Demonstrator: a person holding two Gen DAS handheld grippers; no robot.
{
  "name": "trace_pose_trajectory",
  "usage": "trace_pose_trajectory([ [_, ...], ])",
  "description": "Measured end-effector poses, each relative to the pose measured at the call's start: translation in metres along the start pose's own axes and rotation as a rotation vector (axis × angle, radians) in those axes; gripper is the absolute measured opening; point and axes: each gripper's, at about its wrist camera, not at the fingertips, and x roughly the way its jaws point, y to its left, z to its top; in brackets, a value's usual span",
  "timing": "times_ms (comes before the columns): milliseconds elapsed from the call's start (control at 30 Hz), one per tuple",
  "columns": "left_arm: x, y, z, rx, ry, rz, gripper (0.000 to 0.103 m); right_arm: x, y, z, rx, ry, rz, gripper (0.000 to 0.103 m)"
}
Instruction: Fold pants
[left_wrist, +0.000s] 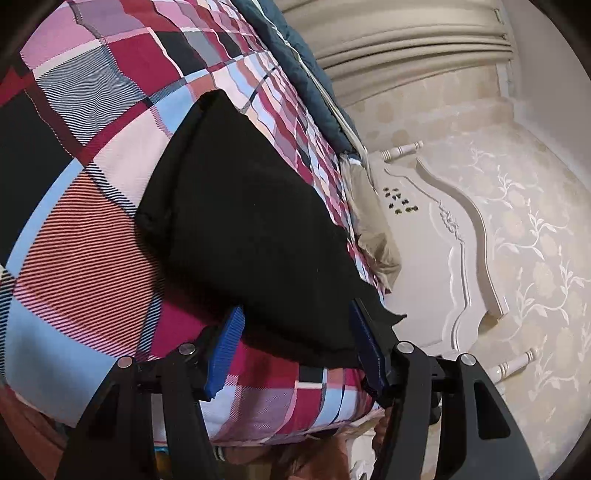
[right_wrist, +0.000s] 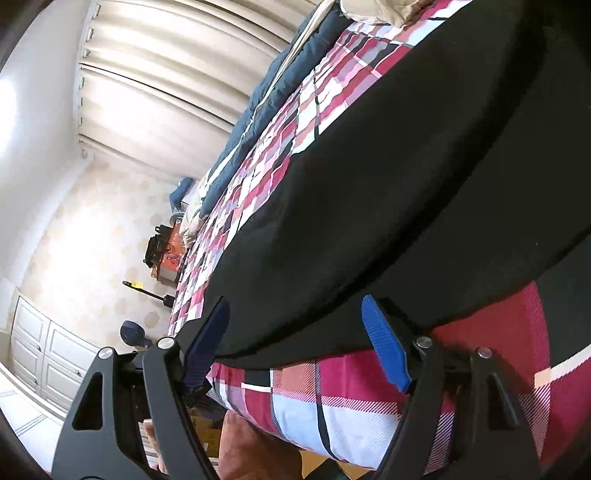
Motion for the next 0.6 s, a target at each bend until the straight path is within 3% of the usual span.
trace_pose_trajectory([
  [300,-0.015,0.002,-0.002,-0.065,-0.072,0.000,0.058,0.002,0.001,-0.002,-0.009,-0.008,-0.004,0.077],
  [433,-0.012,0.003,0.004,-0.049,-0.095,0.061,0.059,-0.001,-0.001,-0.005,-0.004,-0.017,-0.007,0.078],
  [600,-0.003,0.013,0.014,-0.085,-0.125,0.087,0.059,0.004,0.002,-0.008,0.021,-0.020,0.011,0.078],
])
